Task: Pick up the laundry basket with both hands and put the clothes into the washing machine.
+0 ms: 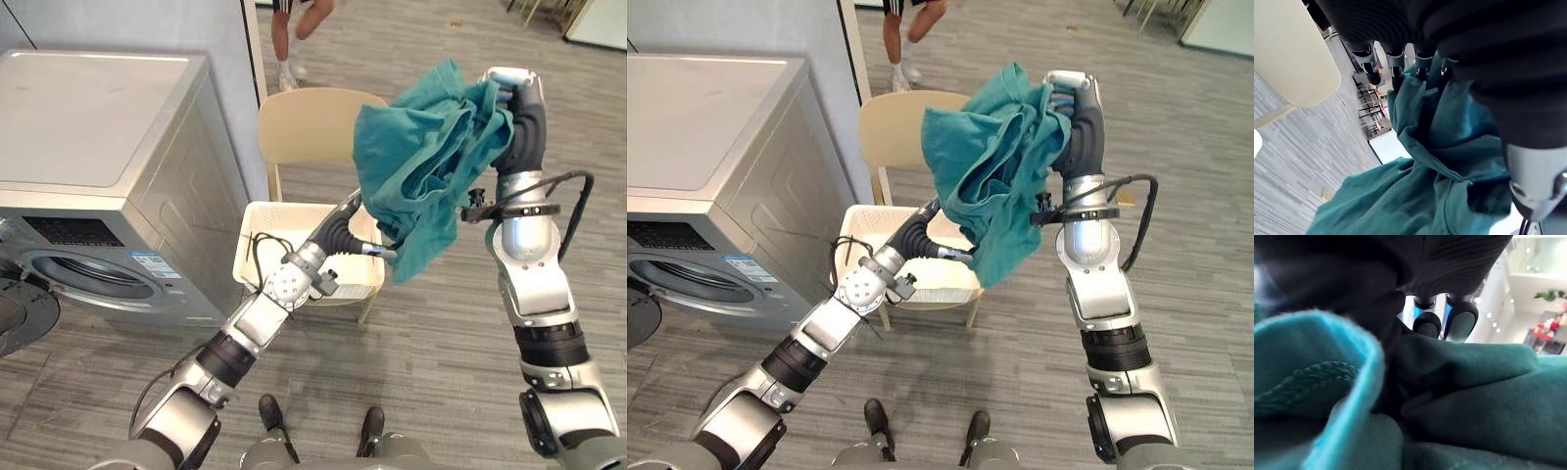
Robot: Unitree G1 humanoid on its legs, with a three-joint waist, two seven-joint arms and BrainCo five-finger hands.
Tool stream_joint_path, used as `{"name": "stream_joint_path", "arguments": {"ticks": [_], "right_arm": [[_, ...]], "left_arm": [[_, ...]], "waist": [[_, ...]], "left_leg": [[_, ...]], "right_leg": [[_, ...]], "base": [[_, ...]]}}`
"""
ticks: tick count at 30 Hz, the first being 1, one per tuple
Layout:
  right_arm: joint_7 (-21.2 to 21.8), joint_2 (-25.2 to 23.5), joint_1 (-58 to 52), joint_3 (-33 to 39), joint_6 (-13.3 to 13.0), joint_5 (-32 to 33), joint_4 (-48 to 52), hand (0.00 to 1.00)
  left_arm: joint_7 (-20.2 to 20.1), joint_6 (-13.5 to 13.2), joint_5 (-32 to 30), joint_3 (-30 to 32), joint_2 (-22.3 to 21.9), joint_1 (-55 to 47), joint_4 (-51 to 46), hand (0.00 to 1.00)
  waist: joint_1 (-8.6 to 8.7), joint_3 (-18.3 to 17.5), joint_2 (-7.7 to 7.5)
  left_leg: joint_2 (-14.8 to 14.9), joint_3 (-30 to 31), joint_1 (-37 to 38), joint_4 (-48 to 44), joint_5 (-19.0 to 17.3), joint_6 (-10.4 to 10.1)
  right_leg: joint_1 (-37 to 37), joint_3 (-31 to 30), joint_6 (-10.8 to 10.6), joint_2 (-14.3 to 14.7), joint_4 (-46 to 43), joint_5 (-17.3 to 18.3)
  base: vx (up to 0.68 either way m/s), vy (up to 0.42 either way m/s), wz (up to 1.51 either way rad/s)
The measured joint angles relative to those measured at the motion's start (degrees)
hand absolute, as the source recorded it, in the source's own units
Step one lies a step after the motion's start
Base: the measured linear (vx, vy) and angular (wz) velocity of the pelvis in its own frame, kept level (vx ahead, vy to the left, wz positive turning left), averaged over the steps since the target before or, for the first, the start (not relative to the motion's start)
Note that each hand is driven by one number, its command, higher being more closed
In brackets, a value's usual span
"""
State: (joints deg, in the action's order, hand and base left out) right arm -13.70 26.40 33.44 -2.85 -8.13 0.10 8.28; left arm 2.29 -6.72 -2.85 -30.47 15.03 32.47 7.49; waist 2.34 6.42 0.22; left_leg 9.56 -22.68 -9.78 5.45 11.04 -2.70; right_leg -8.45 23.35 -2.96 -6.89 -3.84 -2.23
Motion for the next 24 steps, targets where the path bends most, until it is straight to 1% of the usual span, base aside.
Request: {"name": "stream_joint_path", "arguments": {"ticks": [1,3,4,5,8,10,14,17,18,21,24], "right_arm": [[0.0,0.0,0.5,-0.6,-0.2,0.1,0.0,1.00],[0.0,0.0,1.0,-1.5,-0.3,0.5,0.1,1.00],[0.0,-0.1,1.0,-2.0,-0.3,0.8,0.4,1.00],[0.0,-0.2,1.0,-2.5,-0.3,1.3,0.6,1.00],[0.3,-1.2,1.1,-4.2,-0.2,2.1,0.9,1.00],[0.3,-1.7,1.1,-5.6,-0.1,2.2,1.5,1.00],[0.4,-1.9,1.9,-7.6,0.0,2.7,1.5,1.00],[0.3,-2.8,2.6,-8.7,0.1,2.8,1.5,1.00],[0.3,-3.0,2.6,-8.8,0.1,2.8,1.5,1.00],[0.1,-4.4,2.6,-9.0,0.0,2.8,1.5,1.00],[-0.1,-5.7,2.6,-9.8,-0.2,2.8,1.5,1.00]], "left_arm": [[0.4,0.0,0.3,-0.6,-0.1,0.5,0.0,0.00],[0.4,0.0,2.8,-1.0,-0.1,0.9,0.0,0.00],[0.4,0.0,5.3,-1.5,-0.1,1.7,0.1,0.00],[0.4,0.0,7.1,-2.0,-0.1,2.4,0.5,0.00],[0.2,0.1,15.0,-3.8,-0.1,5.1,2.9,0.00],[0.3,0.1,20.3,-4.3,-0.1,5.8,3.2,0.00],[0.8,0.2,23.9,-5.4,-0.2,7.9,3.9,0.00],[1.8,0.2,25.9,-5.5,-0.6,9.0,3.9,0.00],[2.0,0.1,26.0,-5.5,-0.7,9.1,3.9,1.00],[3.4,-0.4,27.0,-5.3,-1.6,9.1,3.9,1.00],[4.3,-1.2,26.9,-4.8,-2.0,9.1,3.7,1.00]], "waist": [[-0.05,0.5,0.20],[-0.12,1.1,0.37],[-0.19,1.1,0.41],[-0.21,1.3,0.43],[-0.18,2.8,0.47],[-0.20,3.3,0.75],[-0.15,3.7,1.59],[-0.10,3.9,1.84],[-0.10,3.9,1.85],[-0.16,4.1,1.83],[-0.10,5.5,1.86]], "left_leg": [[-0.1,0.2,-0.1,0.0,0.0,0.0],[-0.2,0.5,-0.7,0.0,0.0,0.0],[-0.3,0.6,-1.6,0.0,0.0,0.0],[-0.4,0.6,-2.2,0.0,0.4,0.5],[-0.6,0.7,-2.2,0.0,0.4,0.6],[-0.6,1.0,-2.6,0.0,0.4,0.6],[-0.6,1.6,-3.2,0.0,0.4,0.6],[-0.6,1.7,-3.3,0.0,0.5,0.6],[-0.6,1.8,-3.3,0.0,0.5,0.6],[-0.6,1.8,-3.3,0.0,0.5,0.6],[-0.6,1.6,-2.9,0.0,0.4,0.6]], "right_leg": [[0.0,0.1,0.0,-0.1,0.0,0.0],[-0.4,0.3,0.0,-0.2,0.0,0.0],[-1.3,0.3,0.0,-0.2,0.0,0.0],[-1.9,0.3,-0.1,-0.3,0.0,-0.1],[-1.9,0.3,-0.2,-0.5,0.0,-0.2],[-2.2,0.4,-0.3,-0.5,0.0,-0.2],[-2.6,0.6,-0.3,-0.5,0.0,-0.1],[-2.7,0.6,-0.3,-0.4,-0.1,-0.1],[-2.7,0.6,-0.3,-0.4,-0.1,-0.1],[-2.7,0.6,-0.3,-0.5,-0.2,-0.1],[-2.8,0.3,-0.3,-0.6,-0.5,-0.1]], "base": [[0.05,0.012,0.07],[0.05,0.006,0.05],[0.05,0.001,0.01],[0.08,0.005,0.02],[0.07,0.005,0.01],[0.09,-0.008,0.01],[0.07,-0.006,0.03],[0.05,0.000,0.00],[0.05,-0.003,0.01],[0.03,0.000,0.01],[0.01,0.000,-0.03]]}}
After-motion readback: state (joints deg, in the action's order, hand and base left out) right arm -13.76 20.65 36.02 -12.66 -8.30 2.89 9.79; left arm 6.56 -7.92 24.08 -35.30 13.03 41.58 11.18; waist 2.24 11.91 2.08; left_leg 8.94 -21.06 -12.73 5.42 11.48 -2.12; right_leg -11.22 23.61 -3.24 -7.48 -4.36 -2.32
